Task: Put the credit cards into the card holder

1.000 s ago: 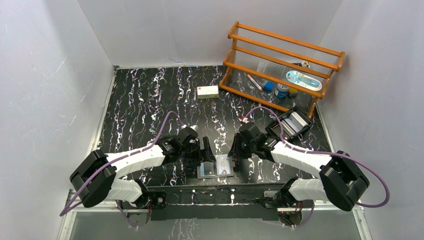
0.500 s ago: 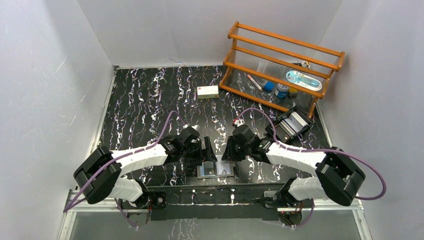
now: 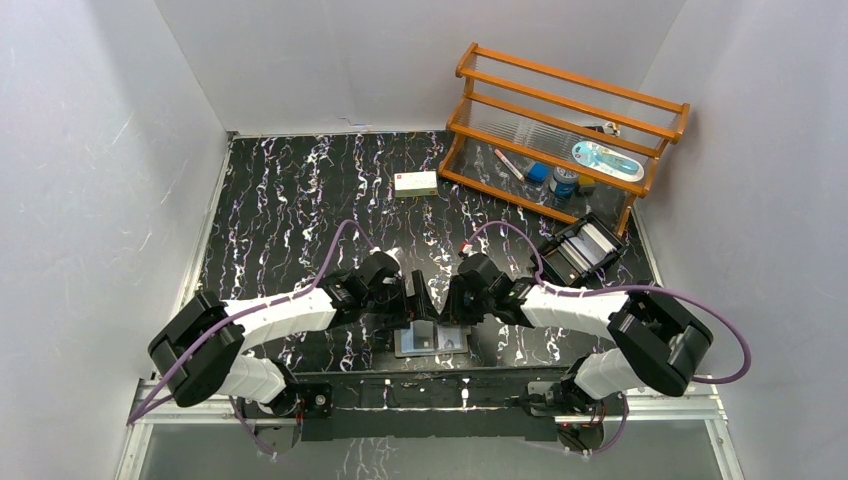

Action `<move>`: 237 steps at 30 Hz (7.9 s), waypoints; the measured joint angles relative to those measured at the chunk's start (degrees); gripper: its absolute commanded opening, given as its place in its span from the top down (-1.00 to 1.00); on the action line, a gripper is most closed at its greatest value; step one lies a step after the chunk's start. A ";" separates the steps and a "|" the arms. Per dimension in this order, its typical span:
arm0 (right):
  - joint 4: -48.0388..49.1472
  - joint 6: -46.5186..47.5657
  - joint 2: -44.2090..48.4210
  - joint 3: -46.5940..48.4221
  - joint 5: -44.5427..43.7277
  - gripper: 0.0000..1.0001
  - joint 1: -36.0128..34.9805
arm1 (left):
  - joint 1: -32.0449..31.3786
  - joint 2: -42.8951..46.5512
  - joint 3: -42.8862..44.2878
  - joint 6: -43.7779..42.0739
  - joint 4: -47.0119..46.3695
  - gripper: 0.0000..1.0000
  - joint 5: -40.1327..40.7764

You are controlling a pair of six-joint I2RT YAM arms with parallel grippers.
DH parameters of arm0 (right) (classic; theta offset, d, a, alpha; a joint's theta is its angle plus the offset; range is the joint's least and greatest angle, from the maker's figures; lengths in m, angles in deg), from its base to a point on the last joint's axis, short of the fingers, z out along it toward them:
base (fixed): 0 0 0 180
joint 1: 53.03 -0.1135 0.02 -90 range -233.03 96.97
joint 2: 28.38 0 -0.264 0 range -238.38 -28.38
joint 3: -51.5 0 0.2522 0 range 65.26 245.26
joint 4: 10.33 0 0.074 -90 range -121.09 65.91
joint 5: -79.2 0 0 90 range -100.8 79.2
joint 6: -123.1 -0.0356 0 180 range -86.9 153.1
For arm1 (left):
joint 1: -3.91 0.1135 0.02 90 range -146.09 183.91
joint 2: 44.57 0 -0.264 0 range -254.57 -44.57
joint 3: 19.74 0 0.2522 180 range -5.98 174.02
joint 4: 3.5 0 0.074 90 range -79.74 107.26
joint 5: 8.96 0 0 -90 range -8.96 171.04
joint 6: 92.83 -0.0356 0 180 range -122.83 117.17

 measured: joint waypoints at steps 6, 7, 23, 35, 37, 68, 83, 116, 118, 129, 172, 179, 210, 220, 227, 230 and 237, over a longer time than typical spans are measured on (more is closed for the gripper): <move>3.06 -1.11 -0.61 -1.11 0.85 0.55 0.00 | 0.00 0.22 -0.22 0.96 -4.61 -0.68 -2.84; 3.32 -1.18 -0.63 -1.18 0.92 0.55 0.00 | 0.00 0.33 -0.37 1.11 -5.42 -0.68 -3.26; 5.40 -1.92 -1.38 -1.51 1.53 0.54 -0.09 | 0.11 0.52 -2.54 3.56 -11.85 -0.70 -6.54; 5.35 -1.77 -1.38 -1.46 1.73 0.43 -0.20 | 0.31 1.33 -2.95 4.28 -13.35 -0.55 -6.95; 5.05 -1.97 -1.05 -1.44 1.49 0.43 -0.33 | 0.24 2.23 -2.97 4.07 -13.46 -0.42 -6.88; -1.16 -1.68 6.25 -1.75 -3.87 0.55 -0.92 | 0.09 5.53 2.60 -1.11 2.84 -0.16 0.13; 1.64 -2.43 -0.57 -0.24 -1.86 0.60 -2.73 | 0.11 2.58 -0.92 -0.68 5.33 -0.38 3.06; 4.11 -3.26 0.00 -1.60 -3.21 0.46 -2.84 | 0.11 5.14 -2.95 1.95 -7.72 -0.39 -4.35; 3.61 -3.26 1.49 -2.21 -4.28 0.43 -2.84 | 0.11 4.39 -2.97 1.95 -8.13 -0.38 -4.35; -2.36 -4.33 10.84 -5.20 -11.87 0.32 -2.84 | 0.11 1.99 -2.97 1.44 -8.96 -0.10 -4.31; -12.59 78.07 -10.67 20.39 -33.07 -0.01 47.12 | 0.11 21.64 3.82 -12.07 19.63 -0.39 12.70; -9.38 80.30 -12.74 19.76 -35.36 0.06 47.12 | 0.11 20.85 3.76 -12.50 19.37 -0.40 12.46; -10.91 79.60 -11.85 19.56 -37.11 0.80 46.10 | 0.11 22.21 2.38 -11.56 18.03 -0.42 11.96; -31.43 72.46 -11.56 32.87 -30.71 1.00 45.03 | 0.11 22.10 -0.09 -10.03 16.37 -0.36 11.37; -39.71 66.86 -8.20 42.05 -23.78 1.00 43.28 | 0.11 17.94 -0.70 -9.31 15.82 -0.19 11.19; -41.27 63.63 -5.99 43.54 -19.47 1.00 42.12 | 0.11 16.48 -2.05 -8.87 14.82 -0.19 10.47; -42.10 48.46 -2.78 46.25 -5.16 1.00 39.95 | 0.79 13.81 -3.76 -7.04 12.48 -0.13 7.37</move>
